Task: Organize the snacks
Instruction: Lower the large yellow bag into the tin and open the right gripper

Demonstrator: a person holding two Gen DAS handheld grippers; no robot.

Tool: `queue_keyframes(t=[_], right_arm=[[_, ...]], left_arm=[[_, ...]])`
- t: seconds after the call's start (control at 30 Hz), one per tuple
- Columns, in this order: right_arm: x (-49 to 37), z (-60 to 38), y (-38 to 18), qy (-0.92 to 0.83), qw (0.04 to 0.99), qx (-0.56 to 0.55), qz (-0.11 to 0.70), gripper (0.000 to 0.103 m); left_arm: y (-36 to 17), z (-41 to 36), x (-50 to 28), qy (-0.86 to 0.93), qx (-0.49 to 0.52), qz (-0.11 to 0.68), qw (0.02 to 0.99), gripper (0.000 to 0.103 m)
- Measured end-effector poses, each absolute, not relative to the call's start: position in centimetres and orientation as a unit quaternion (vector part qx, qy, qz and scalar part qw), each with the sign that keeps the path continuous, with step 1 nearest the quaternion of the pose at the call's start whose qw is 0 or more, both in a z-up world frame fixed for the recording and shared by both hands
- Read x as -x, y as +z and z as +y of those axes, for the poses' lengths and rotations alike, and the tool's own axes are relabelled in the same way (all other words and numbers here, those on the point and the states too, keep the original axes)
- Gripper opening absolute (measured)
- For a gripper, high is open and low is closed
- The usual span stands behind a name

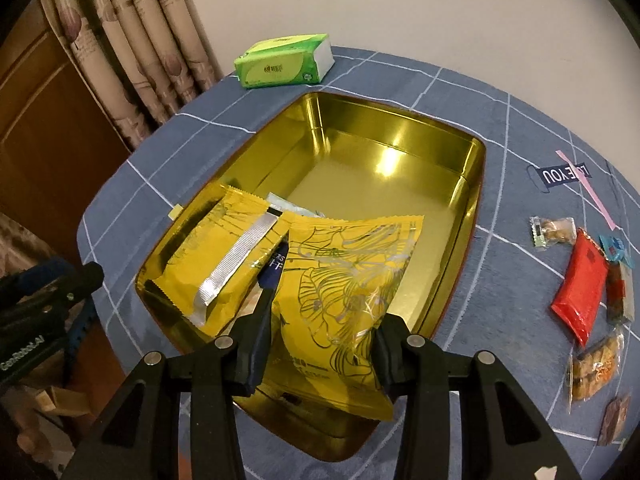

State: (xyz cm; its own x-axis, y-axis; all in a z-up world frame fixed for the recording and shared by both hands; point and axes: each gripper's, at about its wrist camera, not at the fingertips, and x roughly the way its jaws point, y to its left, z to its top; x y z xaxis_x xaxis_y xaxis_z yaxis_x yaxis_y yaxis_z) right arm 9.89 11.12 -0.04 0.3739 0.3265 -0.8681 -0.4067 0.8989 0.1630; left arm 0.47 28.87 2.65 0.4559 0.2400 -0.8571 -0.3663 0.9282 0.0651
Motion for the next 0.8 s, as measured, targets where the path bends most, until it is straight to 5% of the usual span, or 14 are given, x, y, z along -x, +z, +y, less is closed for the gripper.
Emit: queue_keyframes(t=[0.8], right_arm=[[-9.29, 11.07, 0.15, 0.222, 0.833, 0.046, 0.504, 0.054]], left_arm=[[2.38, 28.53, -0.3, 0.172, 0.059, 0.494, 0.851, 0.065]])
